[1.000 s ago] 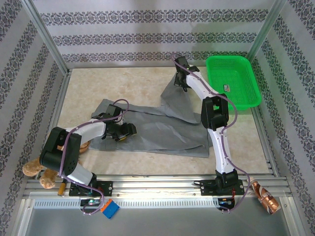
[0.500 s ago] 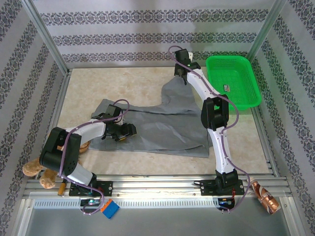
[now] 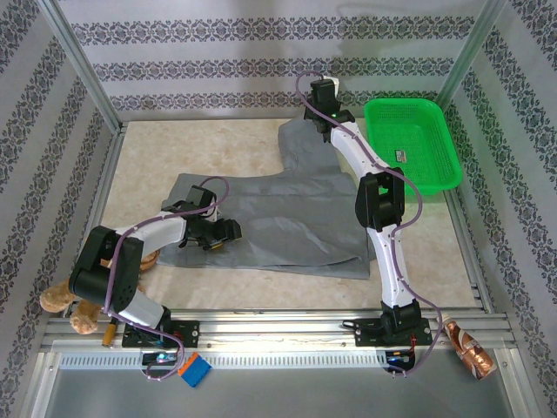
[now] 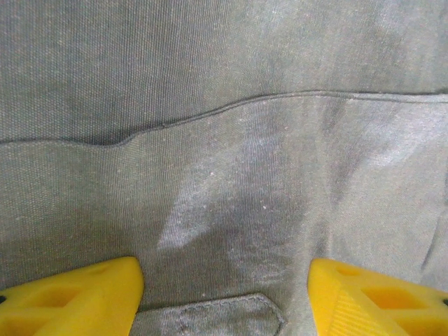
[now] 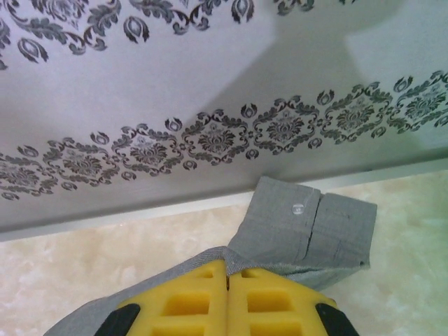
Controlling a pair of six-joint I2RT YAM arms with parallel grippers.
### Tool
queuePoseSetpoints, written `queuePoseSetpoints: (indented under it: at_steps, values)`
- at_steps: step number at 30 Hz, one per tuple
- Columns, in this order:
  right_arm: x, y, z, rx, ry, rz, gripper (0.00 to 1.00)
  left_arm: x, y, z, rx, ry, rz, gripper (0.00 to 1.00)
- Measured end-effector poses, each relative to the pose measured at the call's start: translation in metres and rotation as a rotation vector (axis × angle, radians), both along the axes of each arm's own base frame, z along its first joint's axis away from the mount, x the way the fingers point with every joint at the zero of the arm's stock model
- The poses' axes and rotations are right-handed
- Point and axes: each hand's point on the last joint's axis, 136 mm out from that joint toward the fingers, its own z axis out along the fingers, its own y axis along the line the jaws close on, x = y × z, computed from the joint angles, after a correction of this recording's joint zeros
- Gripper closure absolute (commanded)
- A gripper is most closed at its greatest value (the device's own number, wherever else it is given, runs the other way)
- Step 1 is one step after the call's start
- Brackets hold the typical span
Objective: Fold and stack the long sleeve shirts
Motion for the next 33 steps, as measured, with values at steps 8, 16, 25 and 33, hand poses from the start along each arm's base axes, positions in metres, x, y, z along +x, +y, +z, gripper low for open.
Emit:
queuePoseSetpoints:
  at_steps: [8,16,25,33]
  values:
    - [0.000,0.003,-0.003,0.007,0.001,0.012,1.00,-0.007,0.000,0.016,-0.006,0.061,0.006,0.25]
    - [-0.015,0.001,-0.034,-0.014,0.072,0.016,1.00,0.058,0.000,0.143,-0.093,-0.142,0.046,0.15]
    - [-0.035,0.007,-0.019,-0.011,0.070,0.036,1.00,0.130,0.131,0.153,0.149,-0.128,0.253,0.26]
    - [-0.049,0.019,0.004,-0.002,0.047,0.069,1.00,0.176,0.196,0.082,0.312,0.009,0.233,0.42]
